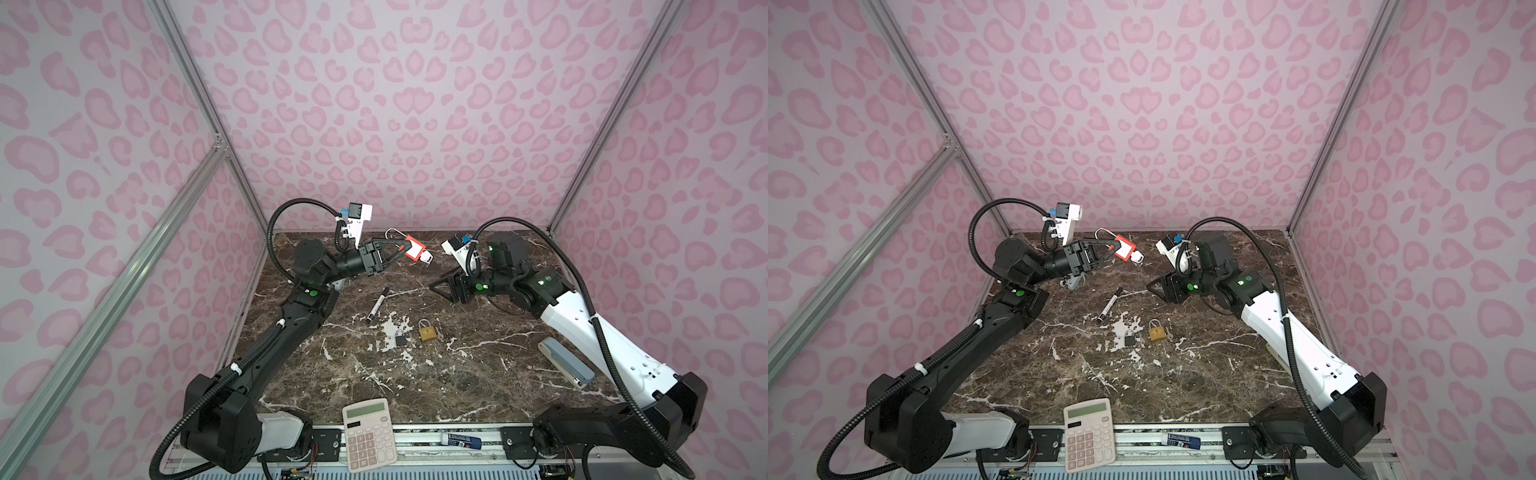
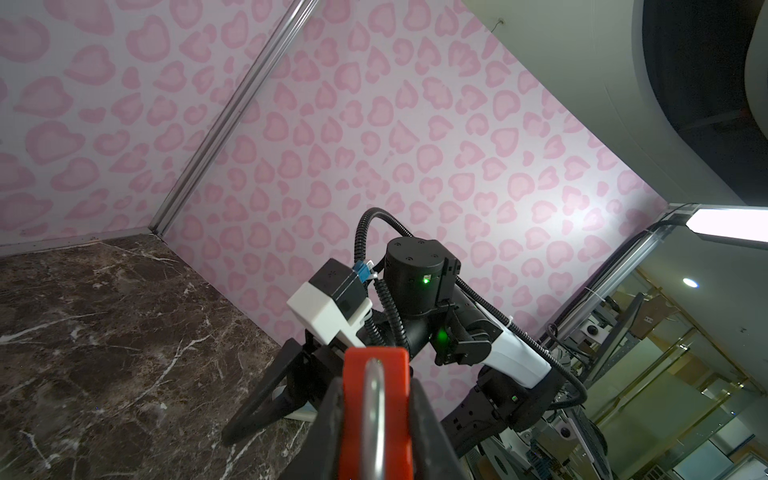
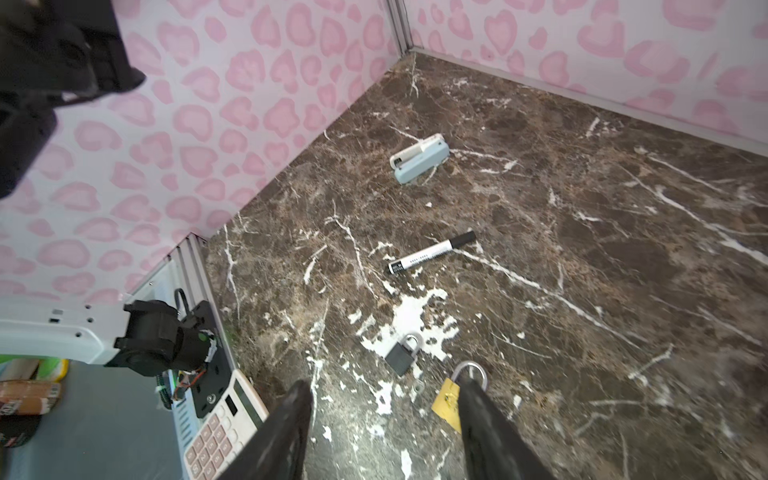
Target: Lock with the key
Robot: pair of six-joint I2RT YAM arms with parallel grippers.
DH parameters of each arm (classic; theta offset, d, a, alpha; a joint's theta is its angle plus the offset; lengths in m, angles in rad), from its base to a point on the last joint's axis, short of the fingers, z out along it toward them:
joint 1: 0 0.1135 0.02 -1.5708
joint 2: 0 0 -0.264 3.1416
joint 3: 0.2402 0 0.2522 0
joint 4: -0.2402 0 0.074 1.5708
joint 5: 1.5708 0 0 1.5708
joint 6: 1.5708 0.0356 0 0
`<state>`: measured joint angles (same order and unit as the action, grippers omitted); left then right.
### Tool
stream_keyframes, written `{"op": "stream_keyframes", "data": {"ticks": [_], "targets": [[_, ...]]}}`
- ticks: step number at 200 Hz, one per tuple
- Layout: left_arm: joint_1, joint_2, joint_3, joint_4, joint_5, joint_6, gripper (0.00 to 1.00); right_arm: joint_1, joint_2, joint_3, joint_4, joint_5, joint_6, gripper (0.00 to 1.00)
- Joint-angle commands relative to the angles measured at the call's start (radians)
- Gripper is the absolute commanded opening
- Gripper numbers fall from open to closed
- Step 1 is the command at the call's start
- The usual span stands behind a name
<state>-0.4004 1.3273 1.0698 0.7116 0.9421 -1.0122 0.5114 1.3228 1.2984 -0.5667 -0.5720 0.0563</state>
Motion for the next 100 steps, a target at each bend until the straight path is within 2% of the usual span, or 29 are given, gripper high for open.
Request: {"op": "stream_keyframes", "data": {"ticks": [1,48,100], "targets": [[0.001,0.002,0.007,0.058,0.007,-0.002,0.04,-0.011,-0.025,-0.016,-0.033,0.032,-0.059,0.58],[0.002,0.001,0.001,0.059,0.009,-0.003,0.04,-0.085,-0.095,-0.011,0.045,-0.027,-0.032,0.59],[0.001,-0.002,-0.007,0.06,0.007,-0.003,0.04,-0.12,-0.157,-0.044,0.32,-0.162,0.147,0.6]]}}
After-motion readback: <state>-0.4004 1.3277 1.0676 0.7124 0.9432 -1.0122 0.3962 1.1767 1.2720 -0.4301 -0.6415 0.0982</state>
